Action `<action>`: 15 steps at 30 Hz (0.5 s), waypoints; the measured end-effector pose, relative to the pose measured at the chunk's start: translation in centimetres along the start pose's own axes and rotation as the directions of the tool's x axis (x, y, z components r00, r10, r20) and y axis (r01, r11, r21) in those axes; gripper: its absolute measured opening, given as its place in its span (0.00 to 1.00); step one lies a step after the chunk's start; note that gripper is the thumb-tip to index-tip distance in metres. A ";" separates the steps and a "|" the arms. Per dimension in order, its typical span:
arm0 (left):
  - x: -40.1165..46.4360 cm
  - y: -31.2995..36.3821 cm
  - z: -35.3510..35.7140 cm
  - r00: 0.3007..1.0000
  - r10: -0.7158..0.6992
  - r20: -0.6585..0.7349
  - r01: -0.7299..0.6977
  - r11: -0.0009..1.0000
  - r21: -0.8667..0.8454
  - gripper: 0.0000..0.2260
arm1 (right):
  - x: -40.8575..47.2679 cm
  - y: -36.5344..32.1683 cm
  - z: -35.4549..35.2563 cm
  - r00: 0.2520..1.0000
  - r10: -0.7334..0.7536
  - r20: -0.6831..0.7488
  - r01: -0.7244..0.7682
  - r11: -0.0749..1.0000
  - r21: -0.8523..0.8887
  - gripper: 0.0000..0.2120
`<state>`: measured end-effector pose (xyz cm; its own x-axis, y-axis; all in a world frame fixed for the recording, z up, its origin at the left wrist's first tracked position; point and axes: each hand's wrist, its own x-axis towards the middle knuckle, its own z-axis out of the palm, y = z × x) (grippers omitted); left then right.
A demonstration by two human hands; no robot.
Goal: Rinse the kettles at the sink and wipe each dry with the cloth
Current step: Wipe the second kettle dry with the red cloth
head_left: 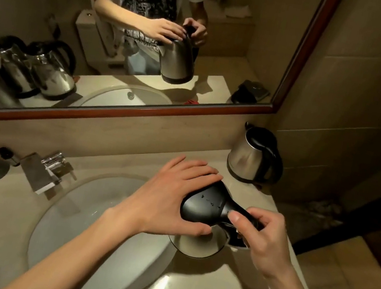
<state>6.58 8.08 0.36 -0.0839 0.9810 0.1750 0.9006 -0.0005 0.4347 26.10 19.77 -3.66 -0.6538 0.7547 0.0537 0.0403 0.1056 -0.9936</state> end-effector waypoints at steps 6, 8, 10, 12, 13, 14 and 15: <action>1.1 1.5 3.2 0.998 -0.019 -0.066 0.011 0.992 -0.124 0.37 | 0.0 0.9 -2.6 1.000 0.019 0.003 -0.019 1.000 0.001 0.20; 1.7 2.0 4.3 0.997 -0.023 -0.078 0.013 0.993 -0.120 0.37 | -0.1 1.6 -3.4 1.000 0.030 -0.003 -0.030 0.999 0.016 0.20; 2.5 2.5 5.3 0.997 -0.022 -0.072 0.015 0.996 -0.088 0.36 | -0.2 2.3 -4.2 0.999 0.044 -0.020 -0.043 0.998 0.034 0.20; 3.3 2.9 6.2 0.997 -0.018 -0.069 0.014 0.998 -0.067 0.36 | -0.3 3.1 -5.1 0.997 0.067 -0.046 -0.064 0.995 0.072 0.20; 3.8 3.1 6.7 0.997 -0.011 -0.075 0.007 0.998 -0.057 0.36 | -0.2 3.5 -5.6 0.995 0.075 -0.058 -0.070 0.994 0.083 0.20; 4.3 3.3 7.2 0.996 0.001 -0.085 -0.005 0.999 -0.047 0.36 | -0.1 3.9 -6.2 0.994 0.082 -0.074 -0.076 0.994 0.081 0.20; 4.8 3.5 7.6 0.995 0.014 -0.096 -0.018 0.999 -0.043 0.36 | 0.0 4.4 -6.8 0.992 0.084 -0.090 -0.078 0.994 0.071 0.20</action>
<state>12.57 14.28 -4.03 -0.1116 0.9577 0.2651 0.8826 -0.0271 0.4694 31.42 24.66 -7.31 -0.5774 0.8162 -0.0211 0.0368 0.0002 -0.9993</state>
